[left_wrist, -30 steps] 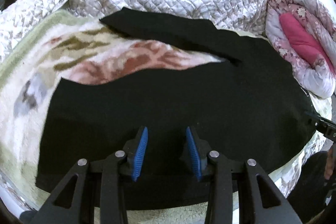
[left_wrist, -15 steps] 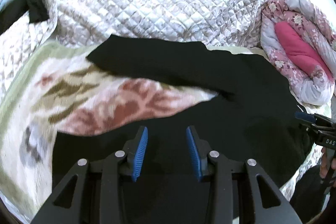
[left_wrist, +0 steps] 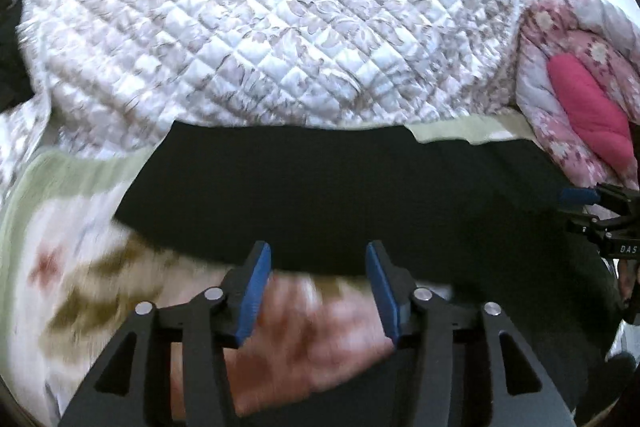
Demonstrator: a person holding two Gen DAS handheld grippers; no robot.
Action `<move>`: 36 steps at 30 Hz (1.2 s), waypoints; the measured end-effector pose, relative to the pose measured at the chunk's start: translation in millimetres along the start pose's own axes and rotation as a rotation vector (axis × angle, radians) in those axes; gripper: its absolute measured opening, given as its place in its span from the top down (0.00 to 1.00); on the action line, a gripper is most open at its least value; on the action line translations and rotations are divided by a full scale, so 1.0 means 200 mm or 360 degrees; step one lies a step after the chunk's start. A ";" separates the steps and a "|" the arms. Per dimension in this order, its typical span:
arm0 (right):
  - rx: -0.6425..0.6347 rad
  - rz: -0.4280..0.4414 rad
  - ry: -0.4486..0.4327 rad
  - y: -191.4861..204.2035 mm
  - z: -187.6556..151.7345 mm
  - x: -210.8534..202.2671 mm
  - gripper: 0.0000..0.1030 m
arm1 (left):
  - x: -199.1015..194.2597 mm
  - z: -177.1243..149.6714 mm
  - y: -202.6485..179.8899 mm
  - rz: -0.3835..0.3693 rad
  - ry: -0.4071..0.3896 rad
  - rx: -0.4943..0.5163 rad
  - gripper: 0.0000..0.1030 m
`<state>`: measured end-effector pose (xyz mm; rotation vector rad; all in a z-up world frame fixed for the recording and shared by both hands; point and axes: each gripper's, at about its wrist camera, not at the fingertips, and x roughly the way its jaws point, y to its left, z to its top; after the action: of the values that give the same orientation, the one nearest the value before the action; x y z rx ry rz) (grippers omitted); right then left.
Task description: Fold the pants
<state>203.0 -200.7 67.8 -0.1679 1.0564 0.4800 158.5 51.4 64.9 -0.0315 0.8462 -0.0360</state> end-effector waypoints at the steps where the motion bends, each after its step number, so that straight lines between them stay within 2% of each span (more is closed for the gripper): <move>1: -0.0022 -0.0007 0.0007 -0.01 0.04 0.04 0.34 | 0.04 0.03 0.01 0.0010 -0.0001 0.0009 0.46; 7: -0.0112 -0.0069 0.0088 -0.12 0.23 0.30 0.34 | 0.37 0.21 0.05 0.0034 0.0070 0.0007 0.43; 10: -0.0114 -0.0056 0.0189 -0.19 0.29 0.45 0.34 | 0.49 0.26 0.06 0.0122 0.0080 0.0025 0.43; 15: -0.0194 -0.0058 0.0232 -0.18 0.30 0.56 0.30 | 0.67 0.24 0.07 0.0133 0.0189 0.0033 0.35; 16: -0.0190 -0.0060 0.0241 -0.18 0.30 0.57 0.31 | 0.67 0.22 0.04 0.0169 0.0157 0.0079 0.34; 17: -0.0183 -0.0027 0.0252 -0.17 0.30 0.56 0.46 | 0.68 0.21 0.02 0.0196 0.0145 0.0107 0.34; 18: -0.0177 0.0007 0.0258 -0.16 0.31 0.55 0.70 | 0.68 0.20 0.01 0.0221 0.0142 0.0125 0.37; 20: -0.0219 -0.0024 0.0263 -0.11 0.32 0.54 0.88 | 0.67 0.21 -0.01 0.0246 0.0139 0.0138 0.50; 22: -0.0263 -0.0087 0.0237 -0.05 0.32 0.48 0.89 | 0.66 0.22 -0.05 0.0279 0.0125 0.0182 0.77; 24: -0.0229 -0.0079 0.0169 -0.03 0.33 0.35 0.89 | 0.61 0.23 -0.08 0.0271 0.0110 0.0217 0.95; 29: -0.0197 -0.0045 -0.0062 0.06 0.21 -0.09 0.89 | 0.28 0.22 -0.05 0.0207 -0.0018 0.0127 0.96; 32: -0.0135 0.0003 -0.0187 0.14 -0.01 -0.38 0.90 | 0.00 0.13 -0.02 0.0133 -0.0137 0.0047 0.96; 33: -0.0107 0.0001 -0.0214 0.17 -0.11 -0.46 0.97 | -0.09 0.08 -0.02 0.0101 -0.0170 0.0021 0.96; 36: 0.0018 0.0037 -0.0217 0.22 -0.37 -0.61 1.00 | -0.32 -0.11 -0.05 0.0058 -0.0218 -0.0009 0.96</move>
<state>76.4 -224.5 140.8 -0.1112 0.9283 0.4990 98.6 44.8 98.4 -0.0236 0.7096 0.0031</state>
